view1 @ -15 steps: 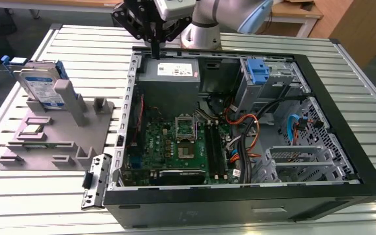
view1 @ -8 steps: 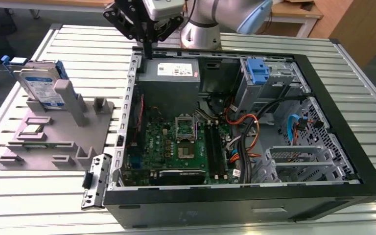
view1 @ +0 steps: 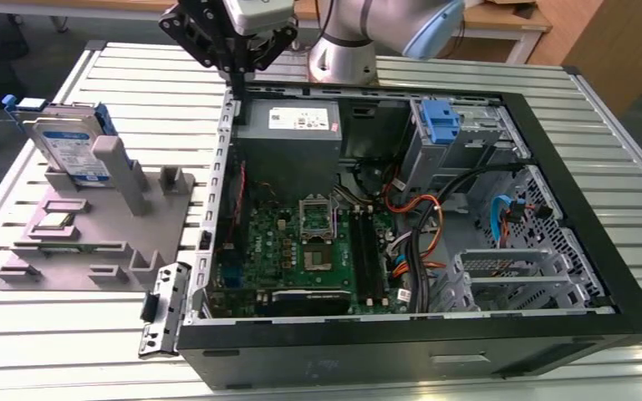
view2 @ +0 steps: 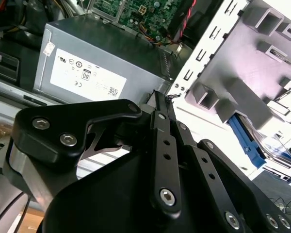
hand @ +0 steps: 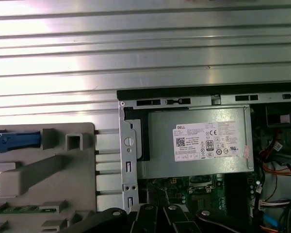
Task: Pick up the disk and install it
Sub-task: 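Reach for the disk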
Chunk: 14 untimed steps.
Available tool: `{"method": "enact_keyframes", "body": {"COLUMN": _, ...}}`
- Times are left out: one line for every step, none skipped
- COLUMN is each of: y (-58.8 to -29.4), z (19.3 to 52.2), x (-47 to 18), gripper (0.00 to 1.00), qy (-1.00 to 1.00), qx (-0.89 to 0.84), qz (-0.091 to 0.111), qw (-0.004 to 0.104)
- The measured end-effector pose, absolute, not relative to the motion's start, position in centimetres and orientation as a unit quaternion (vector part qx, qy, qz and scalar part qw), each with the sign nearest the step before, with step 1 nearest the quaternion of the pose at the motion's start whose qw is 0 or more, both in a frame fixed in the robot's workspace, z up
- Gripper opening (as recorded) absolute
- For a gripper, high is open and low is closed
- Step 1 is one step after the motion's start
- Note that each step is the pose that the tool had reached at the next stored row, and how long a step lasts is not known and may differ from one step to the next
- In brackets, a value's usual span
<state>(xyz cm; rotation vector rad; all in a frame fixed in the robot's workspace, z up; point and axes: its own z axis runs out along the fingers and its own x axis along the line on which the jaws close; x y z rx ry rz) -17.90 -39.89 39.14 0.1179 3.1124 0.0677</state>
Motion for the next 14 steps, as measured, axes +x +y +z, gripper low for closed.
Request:
{"method": "enact_keyframes", "body": {"y": -39.9, "z": 39.1, "x": -18.0, "gripper": 0.11, "qy": 0.999, "qx": 0.038, "qz": 0.022, "qw": 0.013}}
{"method": "enact_keyframes", "body": {"y": -39.9, "z": 39.1, "x": -18.2, "gripper": 0.11, "qy": 0.999, "qx": 0.038, "qz": 0.022, "qw": 0.013}}
{"method": "enact_keyframes", "body": {"y": -39.9, "z": 39.1, "x": -18.3, "gripper": 0.11, "qy": 0.999, "qx": 0.038, "qz": 0.022, "qw": 0.013}}
{"method": "enact_keyframes", "body": {"y": -39.9, "z": 39.1, "x": -18.5, "gripper": 0.11, "qy": 0.999, "qx": 0.038, "qz": 0.022, "qw": 0.013}}
{"method": "enact_keyframes", "body": {"y": -39.9, "z": 39.1, "x": -18.6, "gripper": 0.11, "qy": 0.999, "qx": 0.038, "qz": 0.022, "qw": 0.013}}
{"method": "enact_keyframes", "body": {"y": -39.9, "z": 39.1, "x": -18.8, "gripper": 0.11, "qy": 0.999, "qx": 0.038, "qz": 0.022, "qw": 0.013}}
{"method": "enact_keyframes", "body": {"y": -39.9, "z": 39.1, "x": -18.9, "gripper": 0.11, "qy": 0.999, "qx": 0.038, "qz": 0.022, "qw": 0.013}}
{"method": "enact_keyframes", "body": {"y": -39.9, "z": 39.1, "x": -19.1, "gripper": 0.11, "qy": 0.999, "qx": 0.038, "qz": 0.022, "qw": 0.013}}
{"method": "enact_keyframes", "body": {"y": -39.9, "z": 39.1, "x": -19.2, "gripper": 0.11, "qy": 0.999, "qx": 0.038, "qz": 0.022, "qw": 0.013}}
{"method": "enact_keyframes", "body": {"y": -39.9, "z": 39.1, "x": -19.3, "gripper": 0.11, "qy": 0.999, "qx": 0.038, "qz": 0.022, "qw": 0.013}}
{"method": "enact_keyframes", "body": {"y": -39.9, "z": 39.1, "x": -19.4, "gripper": 0.11, "qy": 0.999, "qx": 0.038, "qz": 0.022, "qw": 0.013}}
{"method": "enact_keyframes", "body": {"y": -39.9, "z": 39.1, "x": -19.4, "gripper": 0.11, "qy": 0.999, "qx": 0.038, "qz": 0.022, "qw": 0.013}}
{"method": "enact_keyframes", "body": {"y": -39.9, "z": 39.1, "x": -19.4, "gripper": 0.11, "qy": 0.999, "qx": 0.038, "qz": 0.022, "qw": 0.013}}
{"method": "enact_keyframes", "body": {"y": -39.9, "z": 39.1, "x": -19.4, "gripper": 0.11, "qy": 0.999, "qx": 0.038, "qz": 0.022, "qw": 0.013}}
